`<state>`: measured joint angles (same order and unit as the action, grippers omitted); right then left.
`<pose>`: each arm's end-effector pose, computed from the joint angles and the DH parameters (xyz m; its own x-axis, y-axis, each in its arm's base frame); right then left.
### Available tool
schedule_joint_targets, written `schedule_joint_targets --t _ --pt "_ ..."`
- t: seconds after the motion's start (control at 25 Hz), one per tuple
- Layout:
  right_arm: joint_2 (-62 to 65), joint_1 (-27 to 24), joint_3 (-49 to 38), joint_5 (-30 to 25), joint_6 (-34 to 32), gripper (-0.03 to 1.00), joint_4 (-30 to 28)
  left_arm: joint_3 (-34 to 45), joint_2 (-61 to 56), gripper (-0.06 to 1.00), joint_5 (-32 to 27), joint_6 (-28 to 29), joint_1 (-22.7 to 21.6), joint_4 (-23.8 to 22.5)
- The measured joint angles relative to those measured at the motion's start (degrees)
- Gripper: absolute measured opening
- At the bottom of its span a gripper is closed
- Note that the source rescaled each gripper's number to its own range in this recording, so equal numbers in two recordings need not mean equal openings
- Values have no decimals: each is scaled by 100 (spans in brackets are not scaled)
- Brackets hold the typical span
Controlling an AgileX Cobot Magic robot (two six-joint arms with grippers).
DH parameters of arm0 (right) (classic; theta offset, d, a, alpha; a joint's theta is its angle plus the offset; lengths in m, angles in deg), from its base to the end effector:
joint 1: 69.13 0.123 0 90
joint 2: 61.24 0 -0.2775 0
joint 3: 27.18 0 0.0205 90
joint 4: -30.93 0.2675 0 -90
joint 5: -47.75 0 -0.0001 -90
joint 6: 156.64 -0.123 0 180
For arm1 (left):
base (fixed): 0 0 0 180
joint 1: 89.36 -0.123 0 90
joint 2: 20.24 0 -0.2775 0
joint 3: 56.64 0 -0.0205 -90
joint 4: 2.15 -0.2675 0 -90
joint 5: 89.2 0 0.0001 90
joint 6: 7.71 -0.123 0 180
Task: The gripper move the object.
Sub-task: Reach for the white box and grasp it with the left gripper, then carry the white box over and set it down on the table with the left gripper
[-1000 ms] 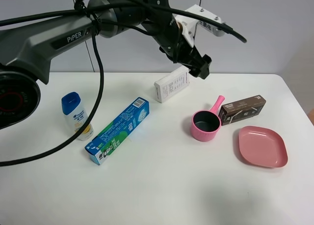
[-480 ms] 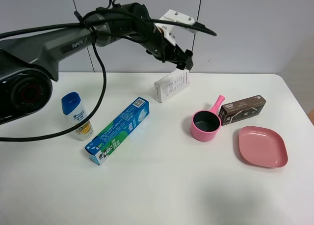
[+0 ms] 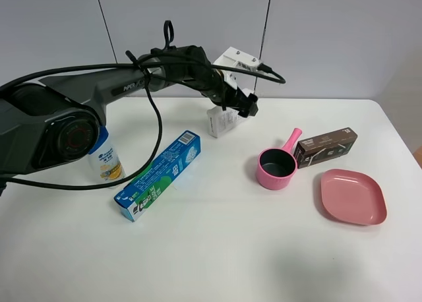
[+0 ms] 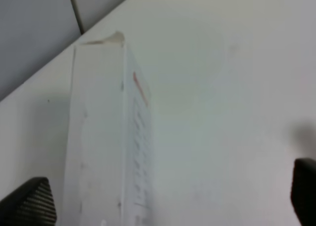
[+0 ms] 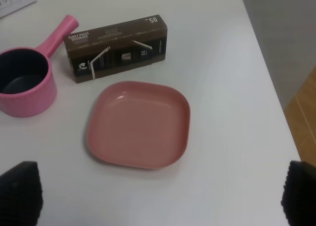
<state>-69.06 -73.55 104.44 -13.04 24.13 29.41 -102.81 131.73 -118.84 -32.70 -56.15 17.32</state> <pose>0.0451 -0.0063 0.2707 -0.4548 0.0087 -0.8906 0.0856 0.9957 -0.0340 0.4868 -0.3429 0.1159 -0.4878 0.4816 -0.7281 0.7133 0.7007 -0.0145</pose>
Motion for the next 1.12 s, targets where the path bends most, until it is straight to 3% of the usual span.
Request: schedule_joint_targets --t 0.48,0.6,0.72,0.8,0.92,0.96,1.0,1.12 --pt "0 0 0 0 0 100 0 -4 307 98 95 -455 -231 0" --pt "0 0 0 0 0 100 0 -4 338 93 102 -527 -246 0" --pt "0 0 0 0 0 100 0 -28 414 81 103 -628 -248 12" --pt "0 0 0 0 0 100 0 -28 459 64 98 -643 -259 18" --pt "0 0 0 0 0 100 0 -28 471 27 98 -649 -265 18" --pt "0 0 0 0 0 100 0 -28 471 7 98 -649 -265 25" --pt "0 0 0 0 0 100 0 -33 471 0 98 -660 -265 25" --pt "0 0 0 0 0 100 0 -39 412 1 -22 -594 -265 19"
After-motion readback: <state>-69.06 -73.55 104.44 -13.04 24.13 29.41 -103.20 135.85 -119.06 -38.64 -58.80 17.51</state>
